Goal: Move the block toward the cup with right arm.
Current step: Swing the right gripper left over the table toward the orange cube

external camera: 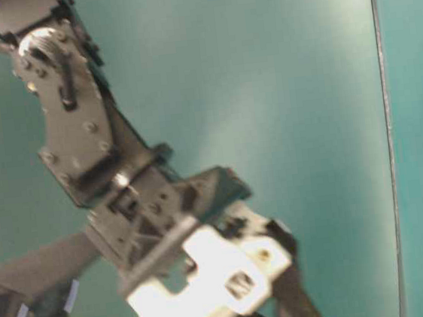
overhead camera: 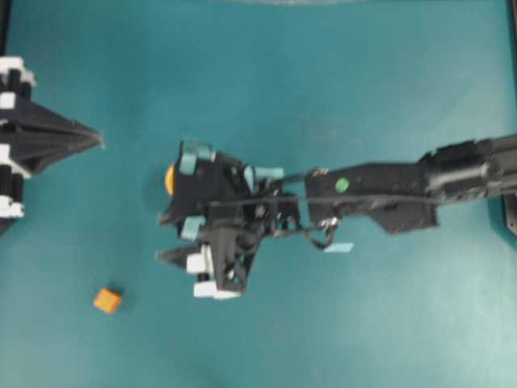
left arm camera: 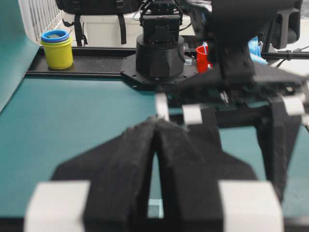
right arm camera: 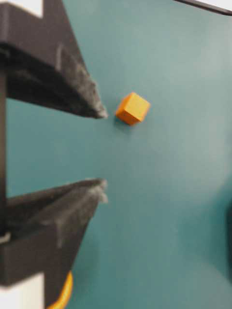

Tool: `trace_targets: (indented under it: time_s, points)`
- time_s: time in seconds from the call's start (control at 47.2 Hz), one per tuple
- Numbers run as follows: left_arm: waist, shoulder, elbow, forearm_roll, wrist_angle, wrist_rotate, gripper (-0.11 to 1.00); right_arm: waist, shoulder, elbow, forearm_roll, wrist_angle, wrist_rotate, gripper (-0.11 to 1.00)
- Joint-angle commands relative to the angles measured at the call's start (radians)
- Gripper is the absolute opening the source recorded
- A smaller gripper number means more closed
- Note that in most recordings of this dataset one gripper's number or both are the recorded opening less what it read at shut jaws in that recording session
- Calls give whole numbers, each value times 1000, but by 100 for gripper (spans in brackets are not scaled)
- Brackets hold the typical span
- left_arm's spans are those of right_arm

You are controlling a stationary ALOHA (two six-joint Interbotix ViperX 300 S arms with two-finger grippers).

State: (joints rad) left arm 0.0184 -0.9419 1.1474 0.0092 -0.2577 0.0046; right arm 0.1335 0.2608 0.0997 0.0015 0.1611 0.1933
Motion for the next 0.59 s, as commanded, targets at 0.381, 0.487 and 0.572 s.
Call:
trace_targets:
  time_s: [0.381, 0.487, 0.572]
  points:
    - [3, 3, -26, 3, 37, -18, 1, 67, 92, -48, 2, -3, 135, 64]
    - [3, -2, -28, 3, 37, -12, 1, 75, 130, -84, 2, -5, 158, 64]
    - [3, -3, -26, 3, 37, -2, 1, 77, 160, -124, 3, 0, 161, 64]
